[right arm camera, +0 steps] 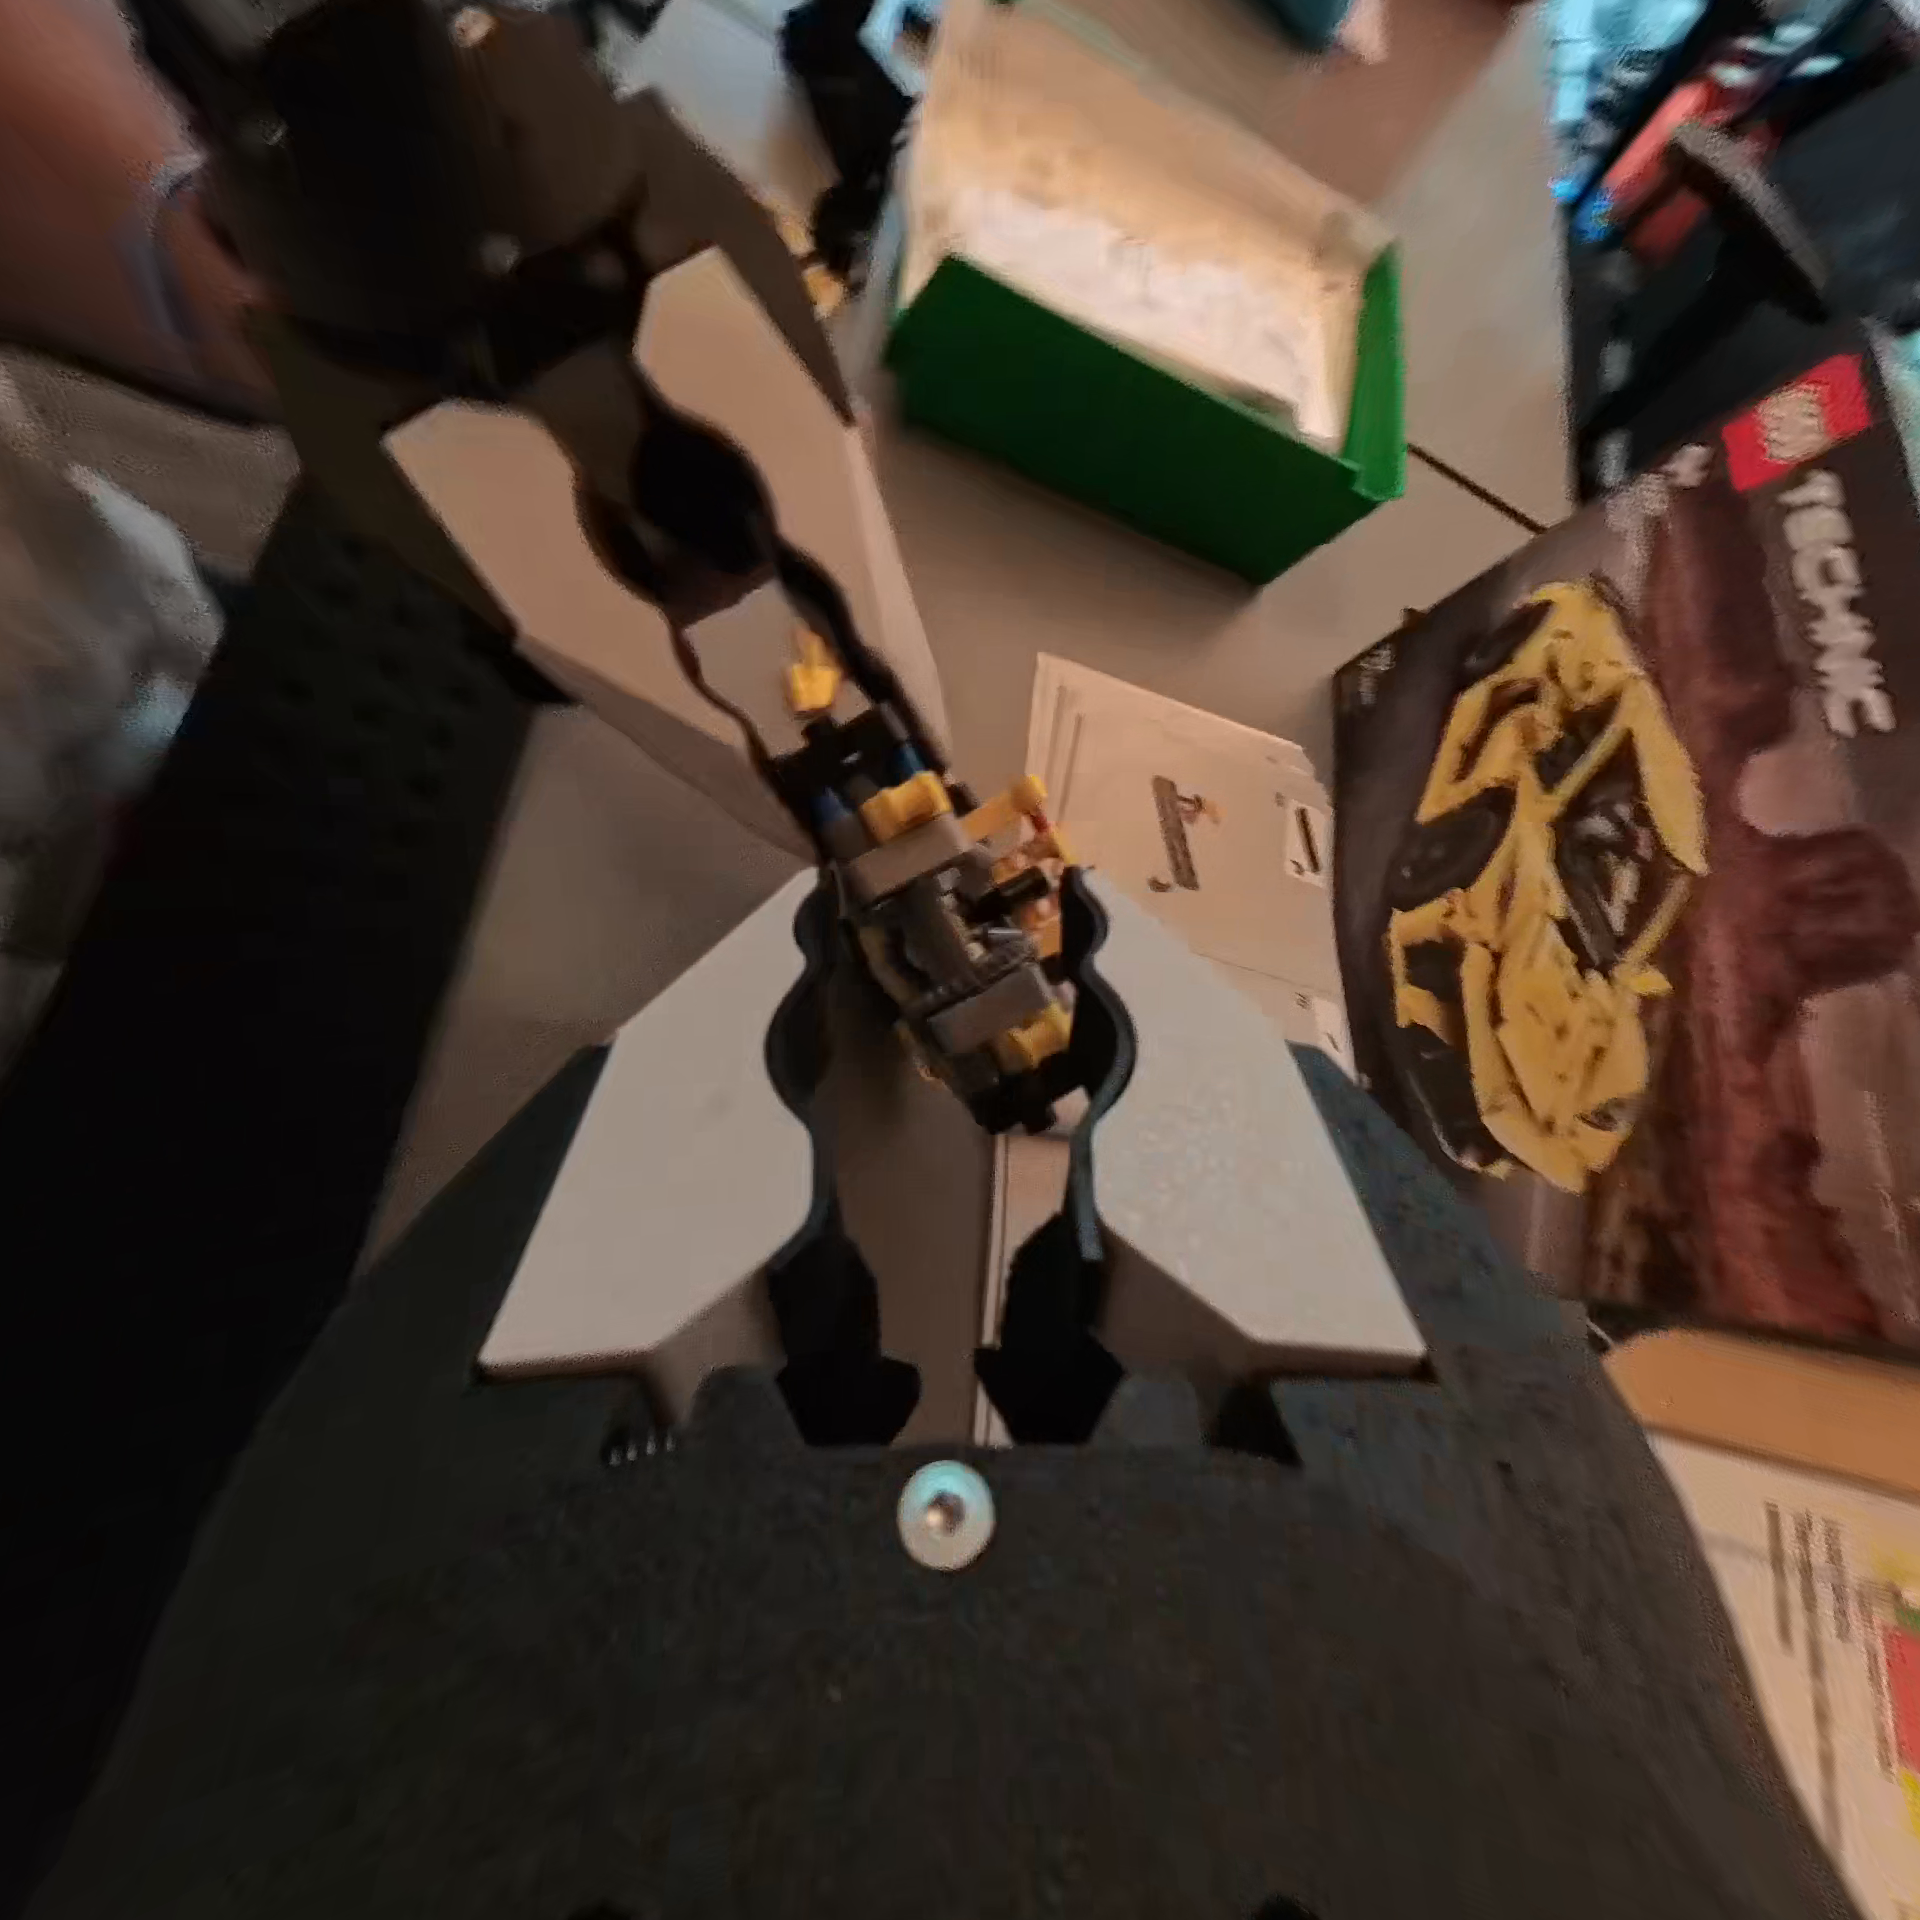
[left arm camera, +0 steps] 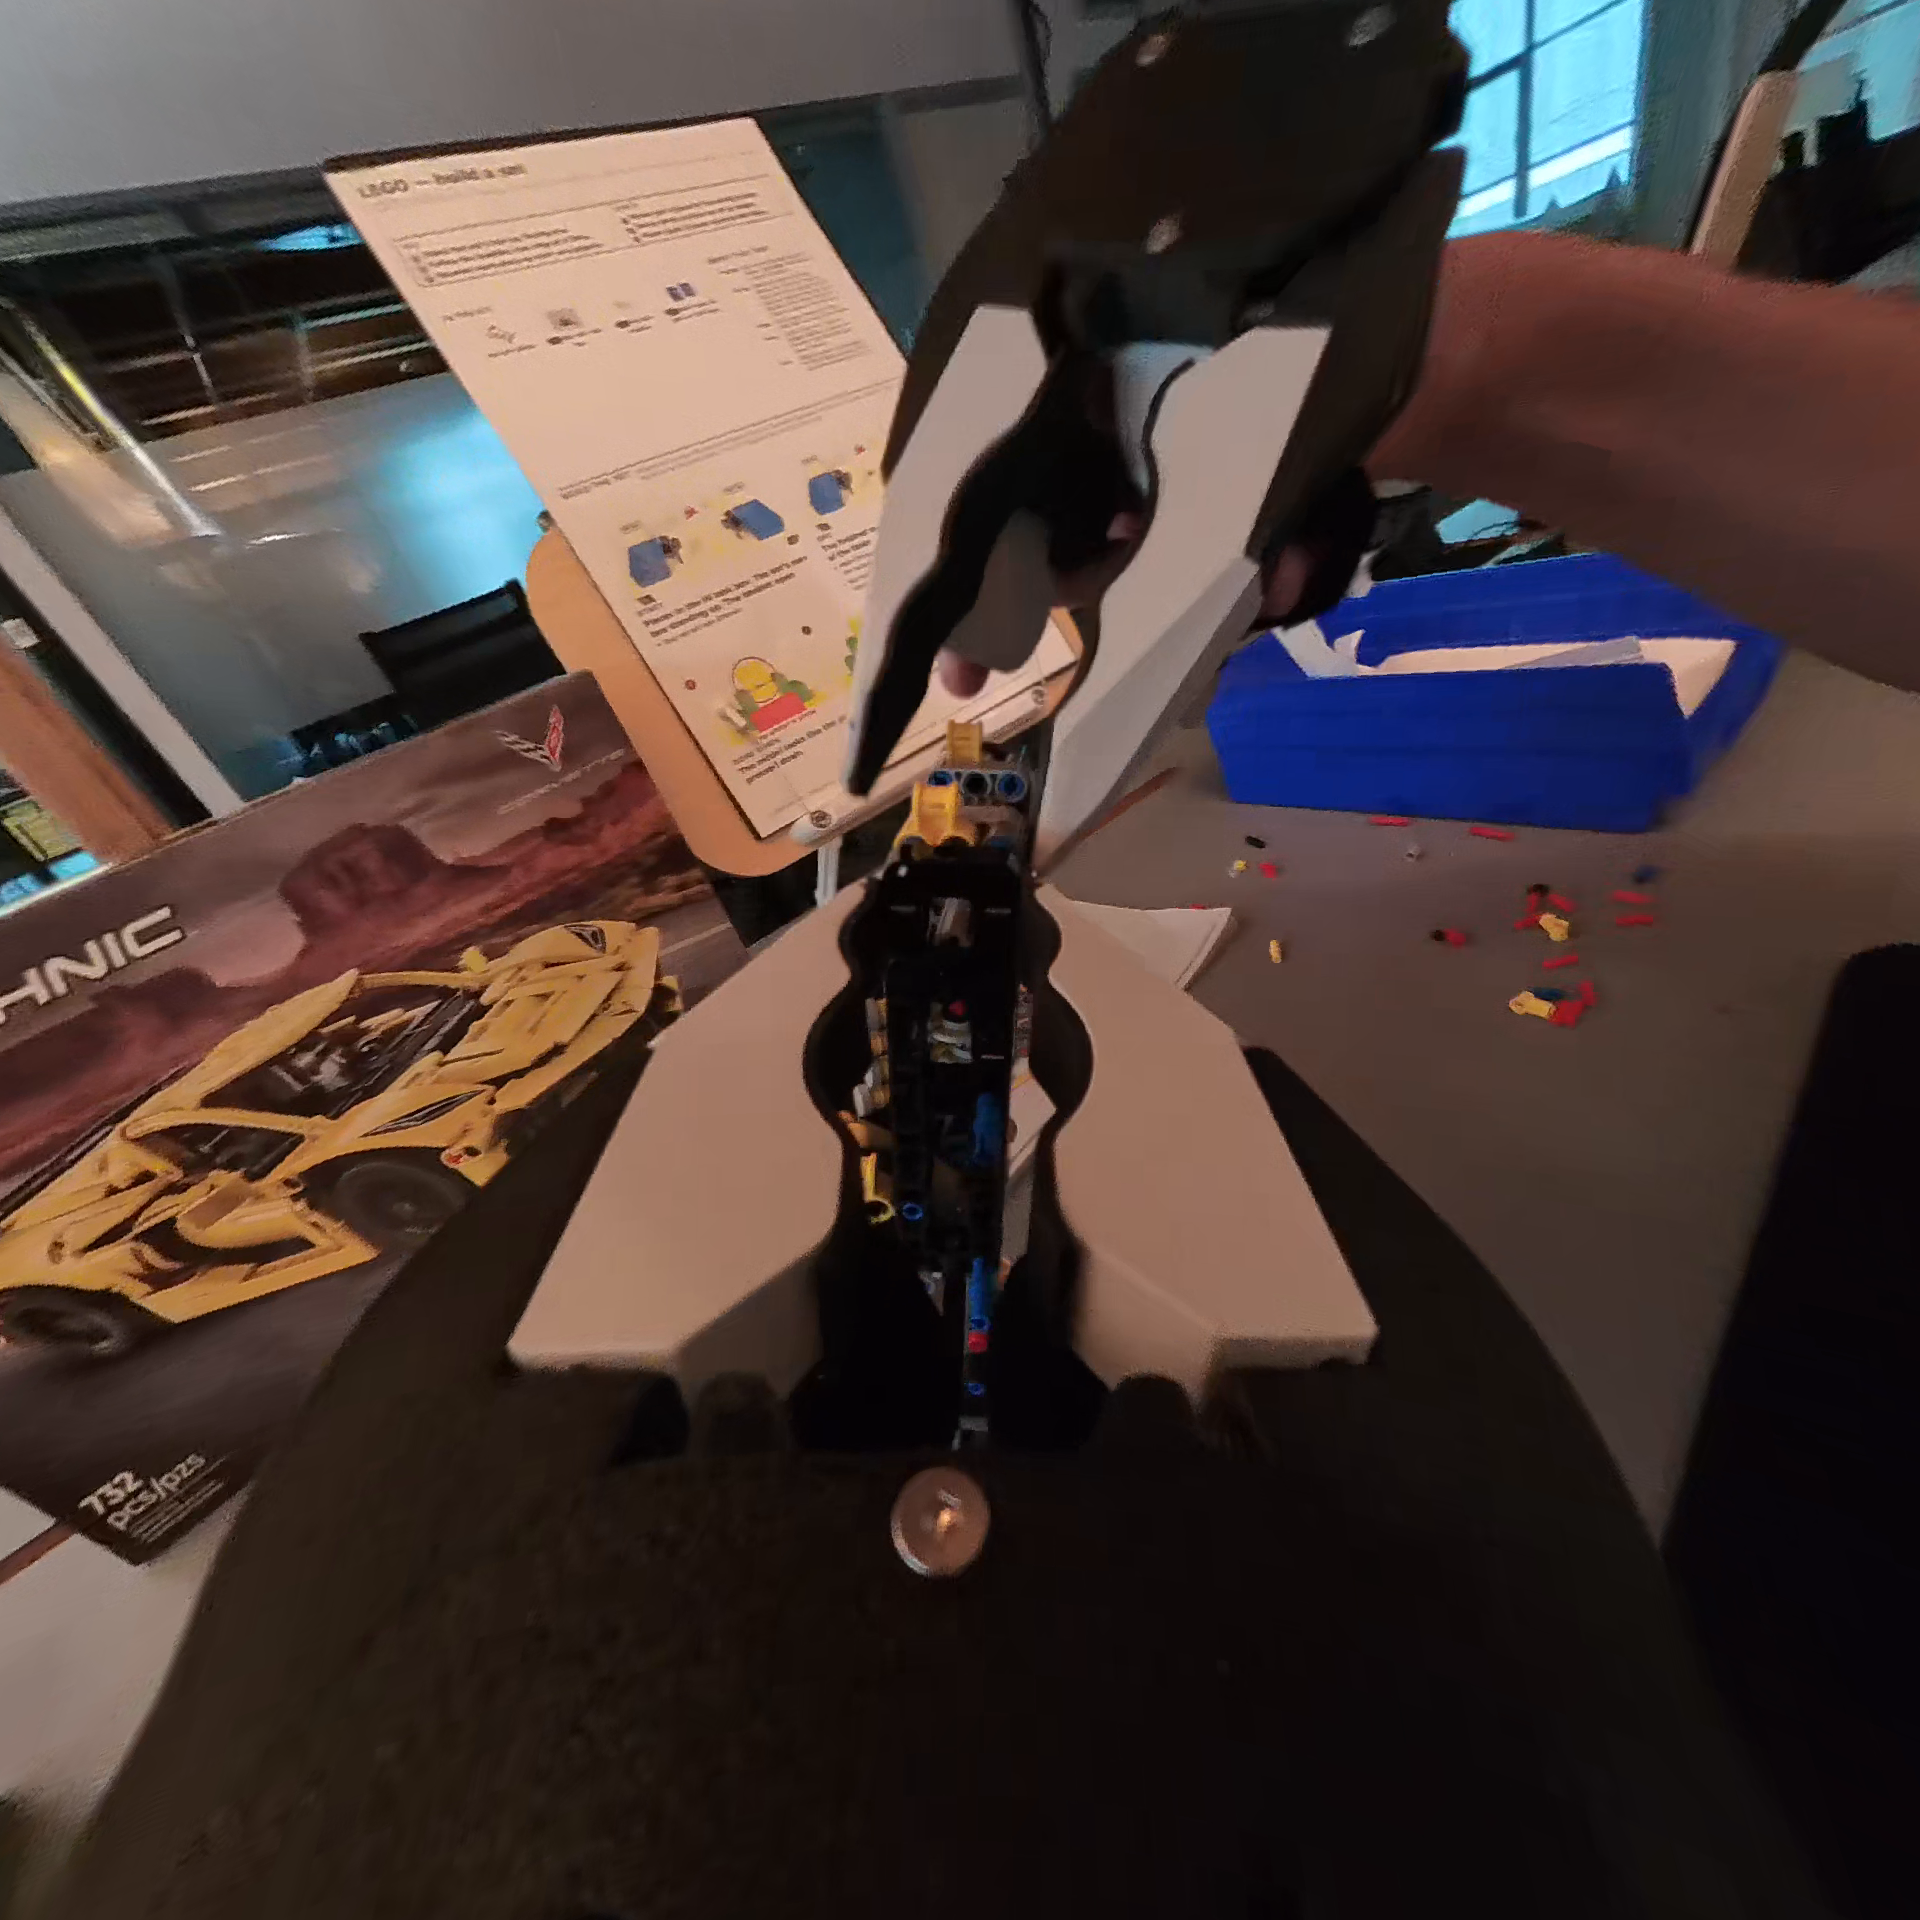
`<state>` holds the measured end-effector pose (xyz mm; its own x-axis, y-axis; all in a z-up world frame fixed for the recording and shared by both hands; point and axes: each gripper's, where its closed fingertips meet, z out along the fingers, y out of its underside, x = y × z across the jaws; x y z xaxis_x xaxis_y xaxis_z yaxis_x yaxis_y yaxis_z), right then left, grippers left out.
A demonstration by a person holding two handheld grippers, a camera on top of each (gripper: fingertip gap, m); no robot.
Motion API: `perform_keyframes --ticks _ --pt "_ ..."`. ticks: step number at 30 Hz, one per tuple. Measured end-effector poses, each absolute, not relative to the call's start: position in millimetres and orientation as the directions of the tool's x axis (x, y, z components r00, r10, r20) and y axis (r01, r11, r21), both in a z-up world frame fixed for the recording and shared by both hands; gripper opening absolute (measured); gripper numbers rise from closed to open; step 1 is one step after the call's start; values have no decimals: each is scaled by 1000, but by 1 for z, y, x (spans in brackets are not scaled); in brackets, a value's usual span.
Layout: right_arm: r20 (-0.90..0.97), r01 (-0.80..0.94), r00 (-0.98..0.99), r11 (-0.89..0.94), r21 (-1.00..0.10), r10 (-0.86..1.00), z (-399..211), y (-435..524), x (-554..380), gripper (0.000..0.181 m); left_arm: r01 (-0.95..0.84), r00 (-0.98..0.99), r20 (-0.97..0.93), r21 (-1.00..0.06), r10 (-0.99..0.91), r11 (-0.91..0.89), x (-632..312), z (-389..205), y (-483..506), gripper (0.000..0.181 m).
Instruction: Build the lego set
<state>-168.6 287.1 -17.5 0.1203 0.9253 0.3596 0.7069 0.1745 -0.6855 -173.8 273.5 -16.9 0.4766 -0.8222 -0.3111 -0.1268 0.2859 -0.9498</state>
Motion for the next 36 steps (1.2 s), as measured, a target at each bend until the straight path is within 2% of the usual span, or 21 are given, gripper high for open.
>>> perform_keyframes --ticks 5,14,26,36 --pt "348 699 -49 281 -658 936 -24 279 -180 24 -118 381 -305 -952 -873 282 -178 -16 272 25" --pt "260 664 -154 295 -688 953 -25 273 -181 23 -84 97 -241 -969 -966 233 -182 -13 264 25" --pt "272 684 -85 255 -684 958 -23 280 -180 23 -98 209 -274 -961 -939 258 -180 -13 274 25" --pt "302 703 -107 287 -651 947 -22 282 -184 22 -145 180 -254 -962 -950 230 -182 -14 276 25"
